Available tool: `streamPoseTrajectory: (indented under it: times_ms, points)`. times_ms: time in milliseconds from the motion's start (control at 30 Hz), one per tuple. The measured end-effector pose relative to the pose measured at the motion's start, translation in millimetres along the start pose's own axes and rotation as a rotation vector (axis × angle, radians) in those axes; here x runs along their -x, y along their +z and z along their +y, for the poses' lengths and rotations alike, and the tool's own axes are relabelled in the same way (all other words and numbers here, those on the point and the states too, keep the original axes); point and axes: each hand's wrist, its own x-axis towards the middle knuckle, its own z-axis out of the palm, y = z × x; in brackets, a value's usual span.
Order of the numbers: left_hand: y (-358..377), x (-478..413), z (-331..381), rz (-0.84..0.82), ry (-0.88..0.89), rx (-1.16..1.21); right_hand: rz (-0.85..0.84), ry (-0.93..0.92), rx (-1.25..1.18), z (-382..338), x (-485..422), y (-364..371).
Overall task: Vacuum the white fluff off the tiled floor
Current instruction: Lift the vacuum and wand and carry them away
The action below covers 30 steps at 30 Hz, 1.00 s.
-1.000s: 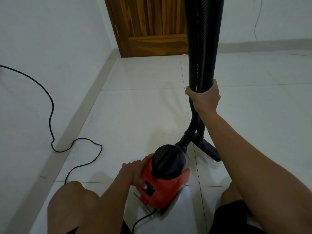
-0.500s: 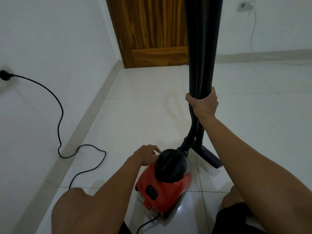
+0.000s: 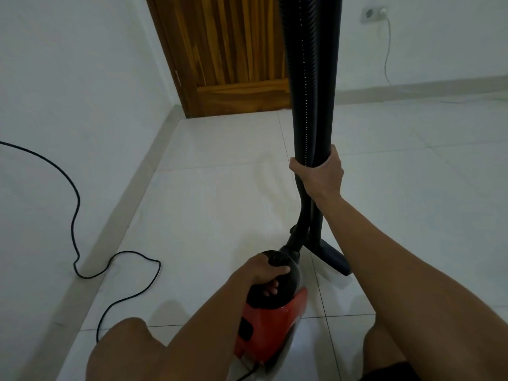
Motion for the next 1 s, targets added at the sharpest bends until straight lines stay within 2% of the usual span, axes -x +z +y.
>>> streamPoseTrajectory:
  times_ms: [200, 367, 500, 800, 1000]
  points:
    - [8, -13, 4, 0.188, -0.034, -0.053, -0.007, 0.039, 0.018, 2, -15, 3]
    - [-11, 35, 32, 0.276, -0.006, -0.095, -0.029, 0.101, 0.026, -61, -33, -17]
    - [-66, 109, 97, 0.311, -0.008, -0.038, -0.036, 0.139, 0.007, -169, -58, -36]
    - [-217, 316, 261, 0.304, -0.103, 0.080, -0.097, 0.127, -0.059, -475, -124, -46]
    - [-296, 383, 312, 0.318, -0.154, 0.124, -0.134, 0.111, -0.117, -579, -148, -22]
